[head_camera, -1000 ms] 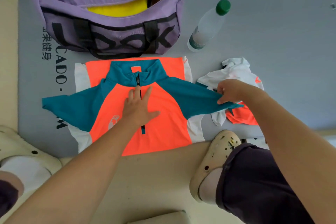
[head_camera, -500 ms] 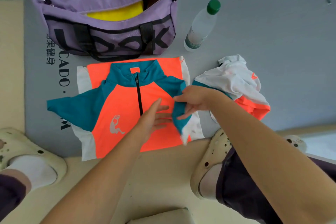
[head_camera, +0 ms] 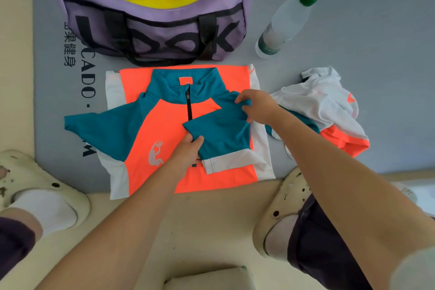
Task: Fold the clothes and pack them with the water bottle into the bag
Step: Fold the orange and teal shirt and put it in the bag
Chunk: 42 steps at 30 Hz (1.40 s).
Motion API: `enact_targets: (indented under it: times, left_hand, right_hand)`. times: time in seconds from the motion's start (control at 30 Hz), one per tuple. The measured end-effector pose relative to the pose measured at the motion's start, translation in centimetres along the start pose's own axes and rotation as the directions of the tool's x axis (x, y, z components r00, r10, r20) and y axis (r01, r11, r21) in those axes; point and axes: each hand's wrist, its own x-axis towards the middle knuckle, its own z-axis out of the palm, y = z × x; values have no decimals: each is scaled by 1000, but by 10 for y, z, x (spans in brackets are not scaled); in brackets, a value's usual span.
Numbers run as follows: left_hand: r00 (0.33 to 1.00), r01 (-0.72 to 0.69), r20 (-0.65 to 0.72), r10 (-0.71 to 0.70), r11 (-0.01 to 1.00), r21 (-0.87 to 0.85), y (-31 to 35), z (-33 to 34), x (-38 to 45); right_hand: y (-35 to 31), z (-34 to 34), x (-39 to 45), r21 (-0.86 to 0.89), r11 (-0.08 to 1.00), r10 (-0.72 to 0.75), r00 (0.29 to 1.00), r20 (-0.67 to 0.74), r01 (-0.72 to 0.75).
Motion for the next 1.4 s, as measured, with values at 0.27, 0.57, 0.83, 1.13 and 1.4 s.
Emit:
enact_targets:
  times: [0.27,0.57,0.83,1.13,1.4]
  left_hand:
    - [980,-115,-122,157,949,293,-4,-2,11]
    - [966,-121,-157,205,896,427,-5,5,11]
    - [965,-137,-145,219,890,435,-5,3,5]
    - [967,-115,-155,201,892,437,-4,4,4]
    - [965,-113,-176,192,918,381,-8,4,5]
  right_hand:
    - [-3,-11,28,-493,867,-115,992,-61,70]
    - [30,29,-44,-58,946,302,932,-202,-319]
    - [80,74,-118,-19,923,376,911,-170,-384]
    - [102,65,-127,190,846,525,840,-135,-498]
    - [106,76,-127,362,839,458,886,-68,-406]
